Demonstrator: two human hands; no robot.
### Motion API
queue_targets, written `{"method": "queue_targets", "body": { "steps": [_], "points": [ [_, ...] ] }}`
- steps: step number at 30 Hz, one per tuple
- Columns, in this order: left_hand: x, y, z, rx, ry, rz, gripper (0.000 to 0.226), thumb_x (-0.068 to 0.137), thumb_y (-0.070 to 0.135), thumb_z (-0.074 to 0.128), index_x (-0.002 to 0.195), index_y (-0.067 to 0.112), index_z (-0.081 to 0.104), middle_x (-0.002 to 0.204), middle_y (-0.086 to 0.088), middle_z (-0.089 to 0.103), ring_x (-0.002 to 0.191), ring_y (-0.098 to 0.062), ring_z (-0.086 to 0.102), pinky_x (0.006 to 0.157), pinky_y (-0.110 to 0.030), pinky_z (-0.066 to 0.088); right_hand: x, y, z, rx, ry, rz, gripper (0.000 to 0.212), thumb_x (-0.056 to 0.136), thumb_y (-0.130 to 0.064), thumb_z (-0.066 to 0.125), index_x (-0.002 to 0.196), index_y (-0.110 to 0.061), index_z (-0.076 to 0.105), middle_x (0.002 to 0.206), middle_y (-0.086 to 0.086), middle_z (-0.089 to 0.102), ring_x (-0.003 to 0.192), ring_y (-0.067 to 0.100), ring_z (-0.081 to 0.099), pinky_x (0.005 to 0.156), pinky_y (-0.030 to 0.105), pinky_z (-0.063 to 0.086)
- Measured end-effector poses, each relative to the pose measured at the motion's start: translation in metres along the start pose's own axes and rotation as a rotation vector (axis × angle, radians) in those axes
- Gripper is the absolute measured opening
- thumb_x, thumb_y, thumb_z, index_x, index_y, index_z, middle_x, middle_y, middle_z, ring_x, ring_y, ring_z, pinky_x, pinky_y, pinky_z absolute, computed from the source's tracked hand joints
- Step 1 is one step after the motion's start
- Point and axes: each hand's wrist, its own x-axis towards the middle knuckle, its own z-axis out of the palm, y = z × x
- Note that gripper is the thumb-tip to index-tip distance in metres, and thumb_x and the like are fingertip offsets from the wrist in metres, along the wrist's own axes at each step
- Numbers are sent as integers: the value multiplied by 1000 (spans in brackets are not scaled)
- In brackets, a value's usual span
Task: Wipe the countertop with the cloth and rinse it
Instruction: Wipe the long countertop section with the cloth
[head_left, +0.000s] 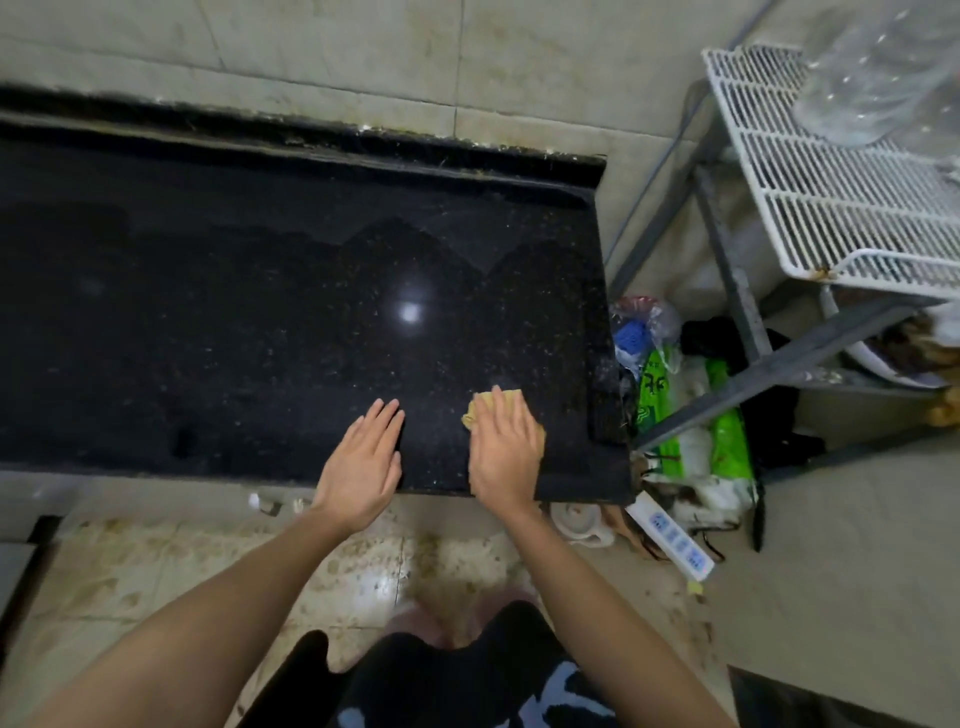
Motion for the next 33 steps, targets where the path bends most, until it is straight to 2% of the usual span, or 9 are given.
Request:
{"method": "queue_targets", "body": {
  "steps": [5, 9, 14, 19, 23, 27, 29, 31, 33],
  "points": [
    [-1, 0, 3, 30, 7, 6, 56, 92, 29, 24, 132, -3, 47, 140, -13, 45, 131, -27, 40, 107, -32, 18, -4, 24, -11, -106, -52, -198, 51, 93, -29, 19, 135, -22, 46, 144, 1, 43, 137, 23, 32, 107, 36, 30],
    [-1, -1, 6, 54, 6, 4, 57, 94, 30, 20, 133, -3, 46, 141, -14, 44, 132, -25, 39, 108, -33, 17, -6, 86, -29, -116, 2, 22, 61, 90, -37, 8, 140, -22, 39, 150, -1, 33, 142, 19, 21, 111, 35, 21],
    [0, -1, 5, 41, 21, 2, 65, 98, 32, 4, 131, -4, 47, 139, -15, 46, 131, -27, 41, 108, -35, 20, 3, 46, -15, -104, 53, 141, 52, 90, -34, 19, 132, -22, 48, 143, 7, 43, 133, 32, 36, 103, 45, 38],
    [0, -1, 6, 36, 27, 8, 56, 91, 27, 24, 131, -5, 47, 139, -16, 46, 130, -27, 42, 108, -35, 21, 7, -38, 14, 3, 27, -113, 44, 94, -37, 30, 130, -25, 53, 140, 2, 49, 134, 26, 37, 108, 38, 29],
    [0, -1, 5, 35, 14, 13, 56, 92, 28, 24, 132, -4, 46, 140, -15, 45, 131, -27, 40, 108, -35, 20, 6, -14, 5, -110, -53, -314, 45, 95, -41, 25, 133, -31, 47, 144, -1, 43, 137, 23, 31, 109, 42, 28],
    [0, -1, 5, 43, 15, 14, 56, 92, 28, 24, 133, -3, 45, 141, -14, 43, 132, -26, 39, 109, -35, 18, 16, 55, -18, -158, -5, 15, 48, 95, -40, 19, 139, -32, 38, 151, -1, 31, 142, 22, 20, 112, 45, 19],
    [0, -1, 5, 37, 17, 11, 56, 92, 28, 24, 133, -3, 45, 141, -14, 43, 133, -26, 39, 110, -34, 17, 18, 62, -20, -135, 31, 121, 48, 95, -39, 21, 138, -29, 40, 150, 1, 33, 141, 25, 23, 111, 45, 21],
    [0, -1, 5, 38, 19, 8, 55, 92, 28, 25, 132, -3, 46, 141, -14, 44, 132, -26, 40, 109, -34, 17, 19, 42, -17, -120, 76, 155, 44, 96, -35, 28, 137, -28, 42, 149, 4, 35, 139, 29, 25, 109, 47, 26],
    [0, -1, 5, 34, 22, 11, 55, 91, 28, 25, 132, -3, 46, 140, -15, 45, 132, -26, 40, 109, -34, 17, 17, 8, -6, -109, 48, 63, 42, 97, -30, 38, 139, -28, 40, 150, 3, 33, 140, 29, 24, 110, 47, 26]
  ]
}}
